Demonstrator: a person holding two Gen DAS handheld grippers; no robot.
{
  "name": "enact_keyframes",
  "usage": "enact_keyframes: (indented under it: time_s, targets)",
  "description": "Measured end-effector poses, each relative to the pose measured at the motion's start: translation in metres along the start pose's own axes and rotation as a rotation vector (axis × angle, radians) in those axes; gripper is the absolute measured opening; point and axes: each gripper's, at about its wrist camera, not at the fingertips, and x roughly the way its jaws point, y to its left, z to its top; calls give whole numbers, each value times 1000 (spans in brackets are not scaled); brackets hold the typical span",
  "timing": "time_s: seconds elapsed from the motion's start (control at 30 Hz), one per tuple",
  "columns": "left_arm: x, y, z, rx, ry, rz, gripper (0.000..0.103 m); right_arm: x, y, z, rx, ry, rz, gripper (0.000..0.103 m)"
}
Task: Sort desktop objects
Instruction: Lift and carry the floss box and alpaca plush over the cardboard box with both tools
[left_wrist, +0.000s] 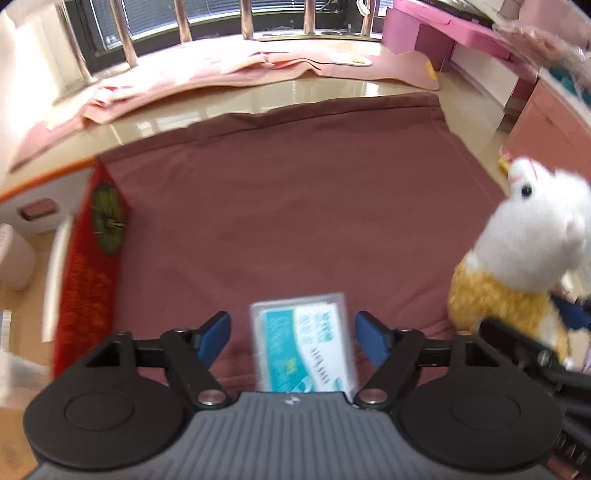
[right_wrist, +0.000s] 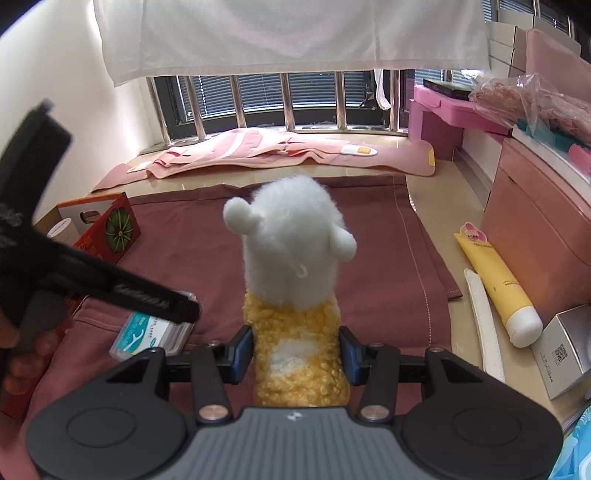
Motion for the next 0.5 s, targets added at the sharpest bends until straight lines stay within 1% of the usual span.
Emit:
enact_keyframes:
  time_s: [0.07,0.17,0.23,0.3,0.33,0.43,0.47,0.5]
  targets:
    - [-4,0,-5,2,12,7,80,-1,1,0,-1,-6,-5,47]
    - [-5,-2,-10,3,31,-16,80,-3,4,-2,-1,-12,-4,47]
    - [-3,-5,-14,14,30,8,80,-5,6,-4,-2,-14,-1,47]
    - [-1,-8,-17,23,27,38,76,-7,7,-5,-4,-17,2,47]
    - [0,-9,-19,21,29,43,72,-8,8,-6,-6,-19,1,47]
    - [0,-11,-24,21,22,58,69,-12,9,-8,-14,-23,-4,47]
    - [0,-12,-26,22,19,63,61,-13,9,-8,-15,-23,-5,47]
    - [-1,-13,-27,22,13,66,59,-13,9,-9,-15,-23,-8,47]
